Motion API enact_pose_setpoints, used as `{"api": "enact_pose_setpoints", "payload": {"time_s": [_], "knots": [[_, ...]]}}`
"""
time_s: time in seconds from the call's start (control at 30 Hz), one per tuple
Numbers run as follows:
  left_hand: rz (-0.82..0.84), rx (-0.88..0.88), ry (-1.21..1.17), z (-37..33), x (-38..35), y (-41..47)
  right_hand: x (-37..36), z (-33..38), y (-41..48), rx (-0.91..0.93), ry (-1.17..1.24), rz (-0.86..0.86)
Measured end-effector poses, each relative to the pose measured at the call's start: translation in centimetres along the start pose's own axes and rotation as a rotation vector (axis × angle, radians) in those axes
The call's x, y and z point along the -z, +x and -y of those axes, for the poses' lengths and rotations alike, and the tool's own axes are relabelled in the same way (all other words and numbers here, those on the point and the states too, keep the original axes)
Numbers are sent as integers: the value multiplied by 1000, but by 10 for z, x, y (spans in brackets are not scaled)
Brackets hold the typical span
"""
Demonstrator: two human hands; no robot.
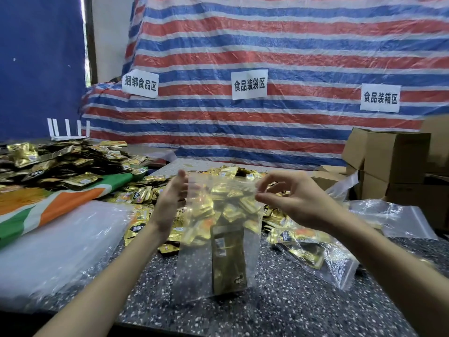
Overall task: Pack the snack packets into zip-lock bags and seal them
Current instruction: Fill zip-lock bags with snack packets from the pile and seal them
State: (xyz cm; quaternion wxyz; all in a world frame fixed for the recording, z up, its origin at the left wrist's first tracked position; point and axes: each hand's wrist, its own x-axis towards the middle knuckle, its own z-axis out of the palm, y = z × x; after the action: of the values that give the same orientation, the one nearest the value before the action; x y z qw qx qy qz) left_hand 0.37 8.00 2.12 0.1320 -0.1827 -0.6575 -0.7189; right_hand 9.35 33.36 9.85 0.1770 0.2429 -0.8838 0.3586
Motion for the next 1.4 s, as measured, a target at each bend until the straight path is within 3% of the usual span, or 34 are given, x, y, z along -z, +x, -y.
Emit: {"api": "enact_pose_setpoints", "payload": {"time_s": [0.1,0.2,0.27,0.4,0.6,0.77,0.87,1.0,1.17,1.4], "knots": [[-61,34,315,31,19,-1,-3,2,1,3,22,-22],[186,177,774,65,35,-11,-5,1,2,-9,28,-42],[232,218,989,80,38,-18,-7,1,3,-18,30,-44],[170,152,1186,91,34,-22,-7,1,3,-25,38,-31],[124,221,1067,74,29,-17,-3,5,0,-11,21,38],[-182,76,957,44,32,-9,0,13,-1,22,-85,64],[-351,3,707,5,34,-3,1,16,-3,50,-125,60],[-432,-222,275,-66,33,-2,2,19,-5,44,-110,67],[-294,-402,81,-133,13,-14,2,23,-6,32,-92,60],[25,-354,191,-140,-31,-38,0,23,-5,37,-98,42]]}}
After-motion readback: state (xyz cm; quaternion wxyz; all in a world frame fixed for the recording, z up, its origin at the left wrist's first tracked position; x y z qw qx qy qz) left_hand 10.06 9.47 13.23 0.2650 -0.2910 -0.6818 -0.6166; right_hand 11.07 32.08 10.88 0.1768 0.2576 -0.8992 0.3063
